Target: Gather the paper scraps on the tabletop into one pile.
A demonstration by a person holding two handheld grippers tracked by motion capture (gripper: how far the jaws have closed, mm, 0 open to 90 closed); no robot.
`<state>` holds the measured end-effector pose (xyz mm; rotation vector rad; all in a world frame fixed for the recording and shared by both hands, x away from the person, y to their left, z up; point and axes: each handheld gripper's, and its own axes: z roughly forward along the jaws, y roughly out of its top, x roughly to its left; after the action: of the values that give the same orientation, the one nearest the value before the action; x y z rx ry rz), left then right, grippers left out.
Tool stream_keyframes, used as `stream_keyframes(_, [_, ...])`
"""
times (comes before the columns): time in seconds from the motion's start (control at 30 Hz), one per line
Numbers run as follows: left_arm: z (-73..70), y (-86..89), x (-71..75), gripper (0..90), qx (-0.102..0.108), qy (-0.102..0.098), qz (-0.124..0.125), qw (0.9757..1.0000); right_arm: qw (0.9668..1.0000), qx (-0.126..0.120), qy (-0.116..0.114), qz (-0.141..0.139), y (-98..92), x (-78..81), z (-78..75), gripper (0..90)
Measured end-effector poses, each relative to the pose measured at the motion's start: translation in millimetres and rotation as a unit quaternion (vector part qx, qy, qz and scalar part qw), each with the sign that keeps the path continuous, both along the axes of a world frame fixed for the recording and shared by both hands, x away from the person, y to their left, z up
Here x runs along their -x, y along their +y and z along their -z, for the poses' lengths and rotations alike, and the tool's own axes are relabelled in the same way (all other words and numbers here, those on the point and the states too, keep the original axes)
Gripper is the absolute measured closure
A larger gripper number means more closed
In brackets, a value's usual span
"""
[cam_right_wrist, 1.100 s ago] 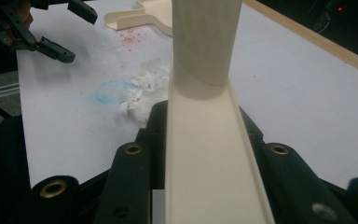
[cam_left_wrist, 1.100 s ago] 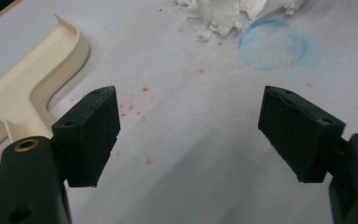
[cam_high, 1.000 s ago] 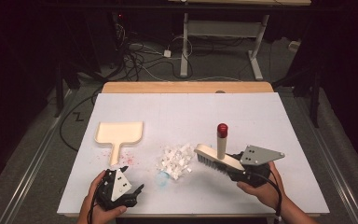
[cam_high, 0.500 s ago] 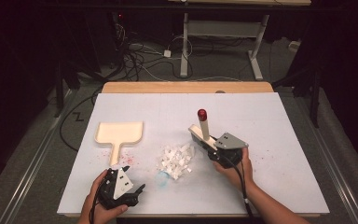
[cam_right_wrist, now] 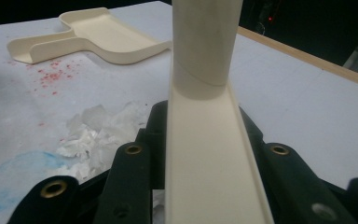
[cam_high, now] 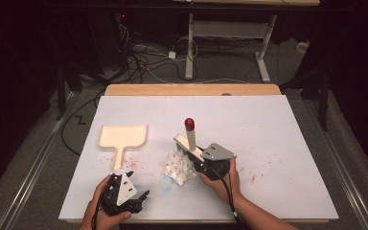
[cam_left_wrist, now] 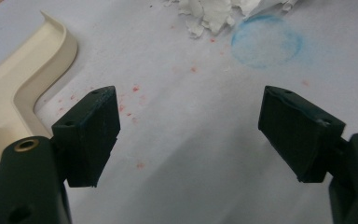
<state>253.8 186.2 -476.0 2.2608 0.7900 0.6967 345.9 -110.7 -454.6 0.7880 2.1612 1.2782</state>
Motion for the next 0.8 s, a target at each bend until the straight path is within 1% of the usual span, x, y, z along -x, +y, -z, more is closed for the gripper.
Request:
stream_keyframes(0.07, [-0.2, 0.0, -0.1, 20.0, 0.0, 0.0, 0.0, 1.0, 0.9999, 0.009, -0.007, -0.005, -2.2, 1.0, -2.7, 67.7])
stream_keyframes(0.13, [0.0, -0.6, -0.2, 20.0, -0.001, 0.001, 0.001, 1.0, 1.0, -0.002, -0.004, -0.007, -5.8, 0.8, -5.3, 67.7])
stream_keyframes(0.23, [0.4, -1.7, -0.7, 20.0, -0.003, 0.002, 0.002, 1.0, 0.9999, -0.008, 0.003, -0.008, -10.8, 1.3, -8.7, 67.7])
stream_keyframes(0.3, [0.6, -2.7, -1.1, 20.1, -0.005, 0.003, 0.004, 1.0, 0.9996, -0.009, 0.01, -0.025, -11.2, 2.2, -8.9, 67.6])
stream_keyframes(0.37, [0.6, -3.6, -1.2, 20.0, -0.007, 0.004, 0.005, 1.0, 0.9993, -0.006, 0.013, -0.035, -8.6, 4.7, -7.7, 67.7])
stream_keyframes(0.4, [0.5, -3.7, -1.1, 20.1, -0.006, 0.004, 0.006, 1.0, 0.9991, -0.009, 0.014, -0.038, -6.6, 6.2, -7.0, 67.7])
stream_keyframes(0.47, [0.6, -3.8, -1.0, 20.0, -0.006, 0.004, 0.006, 1.0, 0.9989, -0.007, 0.012, -0.045, -2.6, 9.1, -6.2, 67.7])
stream_keyframes(0.5, [0.7, -3.6, -1.0, 20.1, -0.006, 0.004, 0.006, 1.0, 0.9985, 0.001, 0.007, -0.053, 0.5, 10.6, -6.1, 67.6])
stream_keyframes(0.6, [0.8, -2.5, -1.0, 20.0, -0.005, 0.004, 0.005, 1.0, 0.9986, 0.004, 0.007, -0.053, 2.3, 12.1, -6.5, 67.6])
stream_keyframes(0.63, [0.8, -2.0, -0.9, 20.0, -0.004, 0.004, 0.005, 1.0, 0.9986, 0.006, 0.002, -0.053, 2.2, 11.7, -6.7, 67.6])
stream_keyframes(0.77, [0.4, -0.4, -0.2, 20.1, -0.005, 0.002, 0.004, 1.0, 0.9992, 0.0, -0.006, -0.04, -4.7, 8.4, -13.8, 67.6])
stream_keyframes(0.8, [0.3, -0.1, 0.0, 20.0, -0.004, 0.002, 0.003, 1.0, 0.9993, -0.006, -0.008, -0.037, -7.9, 7.6, -17.5, 67.6])
